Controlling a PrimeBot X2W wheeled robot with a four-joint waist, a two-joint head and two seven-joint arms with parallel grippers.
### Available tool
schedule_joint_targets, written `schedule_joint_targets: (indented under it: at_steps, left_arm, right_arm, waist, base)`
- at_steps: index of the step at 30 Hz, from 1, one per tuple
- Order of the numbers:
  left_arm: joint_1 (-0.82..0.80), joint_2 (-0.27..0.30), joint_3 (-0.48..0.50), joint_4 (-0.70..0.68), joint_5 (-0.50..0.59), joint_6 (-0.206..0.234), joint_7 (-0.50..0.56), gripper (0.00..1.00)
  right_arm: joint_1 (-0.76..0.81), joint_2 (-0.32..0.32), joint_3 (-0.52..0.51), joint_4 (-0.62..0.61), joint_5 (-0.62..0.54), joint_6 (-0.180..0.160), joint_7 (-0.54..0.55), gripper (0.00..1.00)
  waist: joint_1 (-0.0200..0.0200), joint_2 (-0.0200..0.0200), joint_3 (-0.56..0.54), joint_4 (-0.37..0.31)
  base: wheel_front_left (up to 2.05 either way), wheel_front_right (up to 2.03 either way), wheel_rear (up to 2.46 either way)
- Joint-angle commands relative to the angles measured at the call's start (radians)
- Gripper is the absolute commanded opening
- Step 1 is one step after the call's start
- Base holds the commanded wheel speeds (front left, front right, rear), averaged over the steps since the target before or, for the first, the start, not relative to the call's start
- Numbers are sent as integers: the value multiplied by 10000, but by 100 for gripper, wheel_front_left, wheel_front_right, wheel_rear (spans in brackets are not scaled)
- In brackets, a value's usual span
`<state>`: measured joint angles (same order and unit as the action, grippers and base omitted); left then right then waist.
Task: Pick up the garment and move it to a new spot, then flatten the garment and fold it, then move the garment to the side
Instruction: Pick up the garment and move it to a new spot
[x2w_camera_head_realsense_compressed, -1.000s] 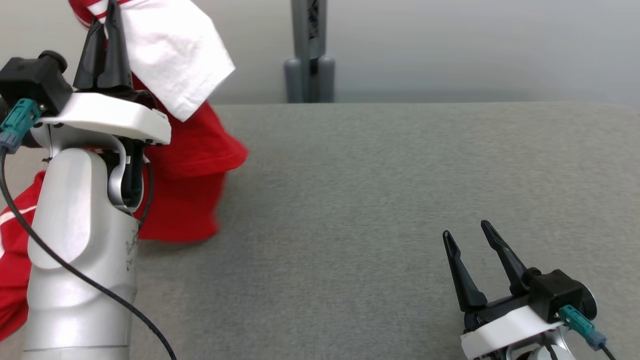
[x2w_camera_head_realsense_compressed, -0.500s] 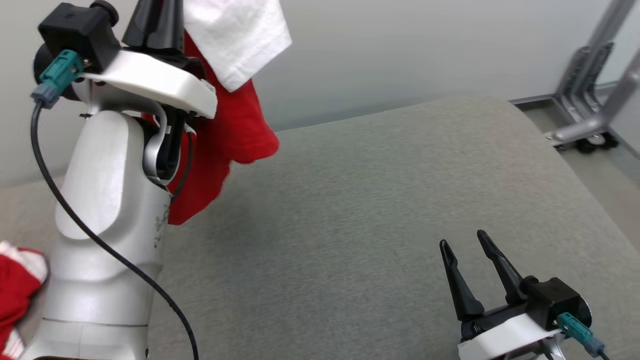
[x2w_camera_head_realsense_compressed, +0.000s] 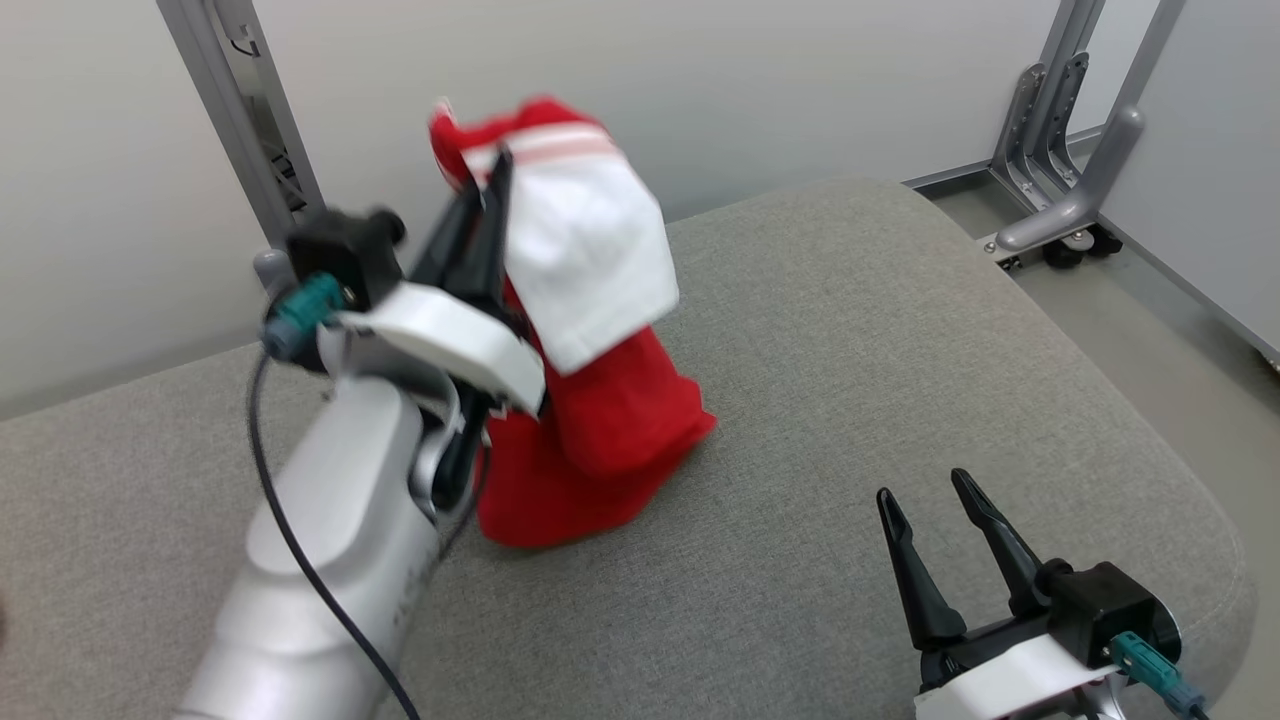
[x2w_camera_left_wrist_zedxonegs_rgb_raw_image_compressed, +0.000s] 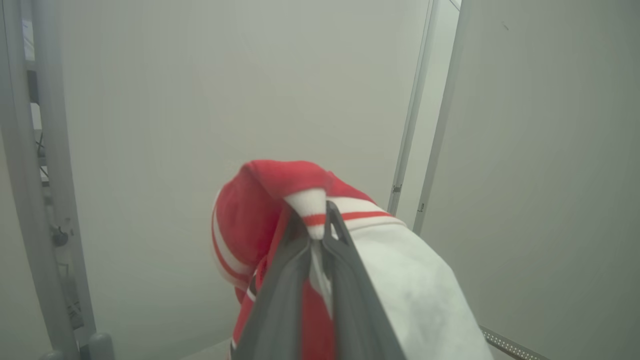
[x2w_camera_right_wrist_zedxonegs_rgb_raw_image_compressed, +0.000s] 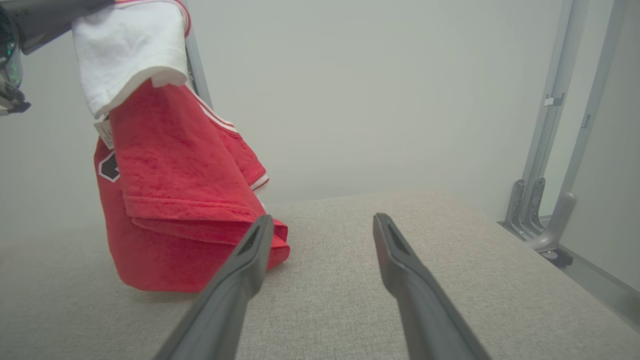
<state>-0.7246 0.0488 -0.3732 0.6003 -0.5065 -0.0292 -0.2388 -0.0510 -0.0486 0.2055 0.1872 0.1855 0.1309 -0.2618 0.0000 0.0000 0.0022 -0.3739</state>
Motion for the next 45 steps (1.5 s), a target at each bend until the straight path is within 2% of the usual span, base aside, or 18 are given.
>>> schedule_joint_targets:
  at_steps: [1,6,9,14,15,16,17,23,31,42,45]
  left_arm:
    - [319,39,-303,165,-243,61,-92,0]
    - [991,41,-1189,945,-805,282,-199,0]
    - [1223,42,-1591,1501,-1210,182,-235,0]
    - [1065,39,-1909,2507,-1440,279,-267,0]
    - [1011,39,-1919,2639,-1470,302,-273,22]
    - [955,39,-1900,2711,-1483,333,-276,49]
    - [941,39,-1895,2742,-1484,351,-278,100]
    - [1281,46,-1603,1873,-1085,517,-272,100]
    - [2860,47,-255,-203,228,927,-257,100]
    - [5059,44,953,-2708,1711,1027,-259,100]
    - [5628,35,1082,-3207,2034,824,-258,100]
  right_arm:
    - [42,-42,13,37,-19,-3,-46,100]
    - [-126,-41,32,-11,-19,-3,-46,100]
    - [-245,-41,97,0,18,-3,-46,100]
    - [-437,-43,229,38,84,-3,-46,100]
    - [-452,-43,249,40,94,-3,-46,100]
    - [-462,-43,262,43,97,-3,-46,100]
    - [-473,-43,266,55,101,-3,-46,100]
    - [-337,-42,139,-8,44,-3,-46,100]
    - [-174,-44,-199,-162,346,-3,-47,100]
    - [268,-47,-564,-113,250,-3,-46,100]
    - [466,-44,-710,-111,170,-3,-46,100]
  waist:
    - [0,0,66,30]
    - [0,0,334,107]
    - [0,0,522,138]
    - [0,0,717,93]
    - [0,0,734,86]
    - [0,0,744,86]
    - [0,0,738,95]
    - [0,0,447,443]
    - [0,0,-5,1546]
    - [0,0,-519,3048]
    - [0,0,-698,3391]
  base:
    - [0,0,0]
    - [0,0,0]
    - [0,0,0]
    - [0,0,0]
    - [0,0,0]
    - [0,0,0]
    - [0,0,0]
    - [0,0,0]
    - [0,0,0]
    - [0,0,0]
    - [0,0,0]
